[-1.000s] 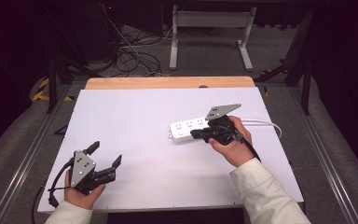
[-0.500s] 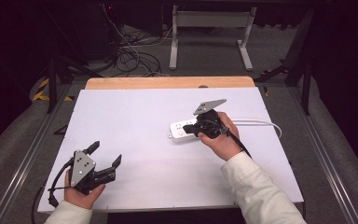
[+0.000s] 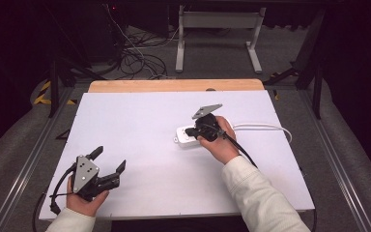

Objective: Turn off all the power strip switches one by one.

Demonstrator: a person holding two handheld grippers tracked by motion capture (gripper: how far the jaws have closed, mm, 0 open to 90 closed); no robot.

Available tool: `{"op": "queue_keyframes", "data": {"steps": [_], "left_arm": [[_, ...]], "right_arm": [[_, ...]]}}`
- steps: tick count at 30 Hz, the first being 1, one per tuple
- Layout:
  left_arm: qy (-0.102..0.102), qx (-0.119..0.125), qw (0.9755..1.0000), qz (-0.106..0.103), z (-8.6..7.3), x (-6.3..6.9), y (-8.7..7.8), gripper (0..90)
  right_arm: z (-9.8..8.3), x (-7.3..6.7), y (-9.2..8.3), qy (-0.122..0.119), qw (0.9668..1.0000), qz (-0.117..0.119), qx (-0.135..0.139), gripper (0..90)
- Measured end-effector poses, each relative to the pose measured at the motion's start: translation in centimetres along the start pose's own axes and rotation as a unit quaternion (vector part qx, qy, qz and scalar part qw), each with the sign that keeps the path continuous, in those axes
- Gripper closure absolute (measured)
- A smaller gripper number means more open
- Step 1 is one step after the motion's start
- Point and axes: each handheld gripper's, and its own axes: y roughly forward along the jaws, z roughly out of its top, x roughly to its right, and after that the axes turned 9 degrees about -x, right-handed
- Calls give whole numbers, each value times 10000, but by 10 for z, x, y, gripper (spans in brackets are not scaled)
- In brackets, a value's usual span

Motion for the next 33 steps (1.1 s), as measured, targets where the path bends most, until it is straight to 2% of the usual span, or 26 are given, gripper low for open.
{"op": "queue_keyframes", "data": {"steps": [13,23,33], "left_arm": [[-7,3,10000,-10,0,0,0,173],[13,-18,10000,26,0,0,1,173],[20,-32,10000,26,0,1,0,173]], "right_arm": [[-2,1,19,-37,9995,-159,-267,900],[-3,0,23,-70,9993,-210,-299,900],[-5,-1,26,50,9993,-199,-300,900]]}}
